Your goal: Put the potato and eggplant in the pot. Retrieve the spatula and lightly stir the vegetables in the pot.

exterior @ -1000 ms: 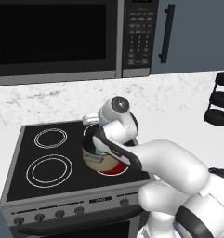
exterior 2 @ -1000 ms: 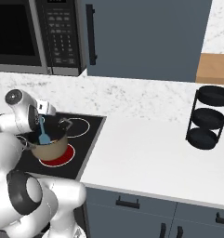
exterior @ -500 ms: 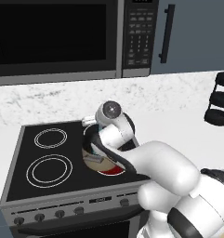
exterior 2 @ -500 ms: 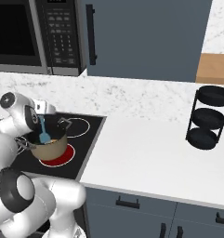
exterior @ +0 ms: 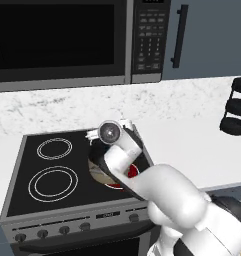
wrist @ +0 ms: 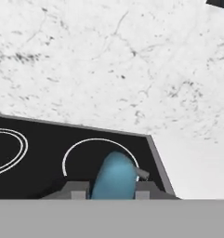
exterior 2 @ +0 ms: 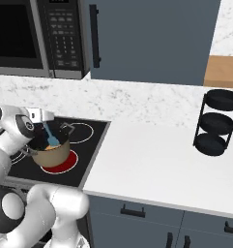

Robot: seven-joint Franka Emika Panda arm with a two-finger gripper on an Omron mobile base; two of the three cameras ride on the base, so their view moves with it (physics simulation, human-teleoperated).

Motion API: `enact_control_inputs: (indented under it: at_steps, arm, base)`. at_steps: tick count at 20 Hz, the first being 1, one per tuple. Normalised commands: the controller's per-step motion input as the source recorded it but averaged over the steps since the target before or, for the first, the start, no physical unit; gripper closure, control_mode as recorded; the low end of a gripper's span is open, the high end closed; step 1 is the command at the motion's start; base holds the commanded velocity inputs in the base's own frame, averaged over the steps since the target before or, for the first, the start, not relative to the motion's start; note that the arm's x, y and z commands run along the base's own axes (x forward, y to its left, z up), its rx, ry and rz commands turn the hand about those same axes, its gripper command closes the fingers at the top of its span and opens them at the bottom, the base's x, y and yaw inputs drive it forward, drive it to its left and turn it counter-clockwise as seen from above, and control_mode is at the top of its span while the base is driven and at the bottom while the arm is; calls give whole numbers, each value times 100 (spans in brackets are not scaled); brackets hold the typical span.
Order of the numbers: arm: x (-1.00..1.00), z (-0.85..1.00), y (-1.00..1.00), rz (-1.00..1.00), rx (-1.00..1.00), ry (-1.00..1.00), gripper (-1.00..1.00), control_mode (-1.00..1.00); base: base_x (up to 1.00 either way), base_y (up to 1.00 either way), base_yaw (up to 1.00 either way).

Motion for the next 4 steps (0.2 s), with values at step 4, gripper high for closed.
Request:
enact_control_inputs:
  at_steps: [4]
  arm:
    - [-65,-2,0,-7,-2,1,100,-100]
  base:
    - [0,0,0]
